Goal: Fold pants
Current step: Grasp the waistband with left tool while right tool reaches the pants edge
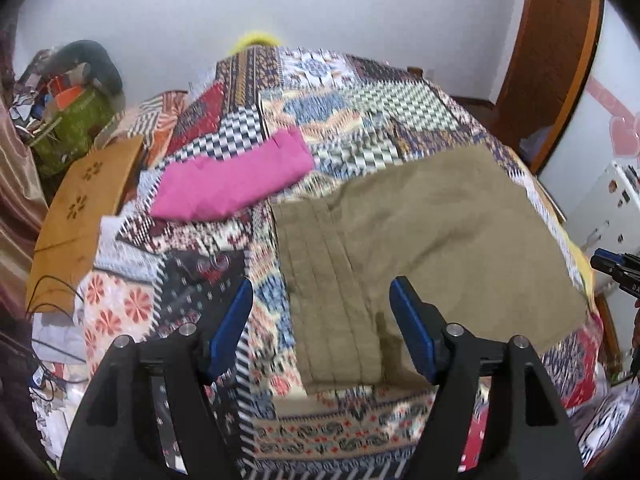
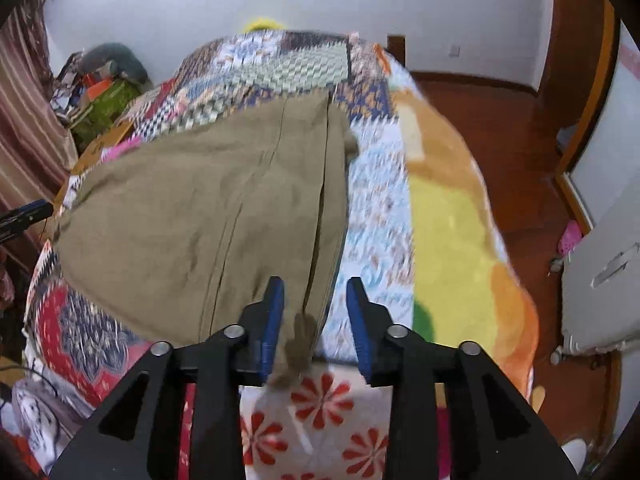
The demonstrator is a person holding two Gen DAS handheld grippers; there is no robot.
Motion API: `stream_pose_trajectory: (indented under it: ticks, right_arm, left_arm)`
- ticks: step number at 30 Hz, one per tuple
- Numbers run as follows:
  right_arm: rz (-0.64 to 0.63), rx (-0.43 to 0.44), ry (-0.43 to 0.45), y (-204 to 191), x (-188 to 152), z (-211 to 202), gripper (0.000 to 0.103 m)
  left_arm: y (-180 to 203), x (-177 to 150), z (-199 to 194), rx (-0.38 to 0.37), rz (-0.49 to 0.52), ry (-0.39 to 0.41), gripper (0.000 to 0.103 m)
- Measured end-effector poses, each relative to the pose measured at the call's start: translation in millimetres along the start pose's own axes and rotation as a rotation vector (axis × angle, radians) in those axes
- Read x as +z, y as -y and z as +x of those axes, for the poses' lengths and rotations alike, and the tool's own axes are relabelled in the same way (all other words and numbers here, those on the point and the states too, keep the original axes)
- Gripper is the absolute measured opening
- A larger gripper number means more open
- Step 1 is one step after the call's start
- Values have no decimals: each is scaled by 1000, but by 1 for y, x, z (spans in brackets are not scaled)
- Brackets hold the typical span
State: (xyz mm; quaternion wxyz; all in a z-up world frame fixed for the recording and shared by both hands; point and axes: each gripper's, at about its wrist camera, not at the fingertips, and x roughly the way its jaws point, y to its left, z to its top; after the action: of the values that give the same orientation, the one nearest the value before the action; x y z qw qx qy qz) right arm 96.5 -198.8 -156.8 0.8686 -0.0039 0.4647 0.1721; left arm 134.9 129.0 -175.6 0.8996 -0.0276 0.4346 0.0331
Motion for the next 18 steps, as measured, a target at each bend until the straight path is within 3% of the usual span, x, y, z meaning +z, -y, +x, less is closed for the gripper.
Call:
stream_pose_trajectory:
  ticks: [9,18]
  right_arm:
    - [-37,2,101,2,54,6,30]
    - [-59,6,128,5,96,41,35]
  left_arm:
    - [-16,48,19,34,-26,39,75]
    - [-28,72,71,36,-57,-25,75]
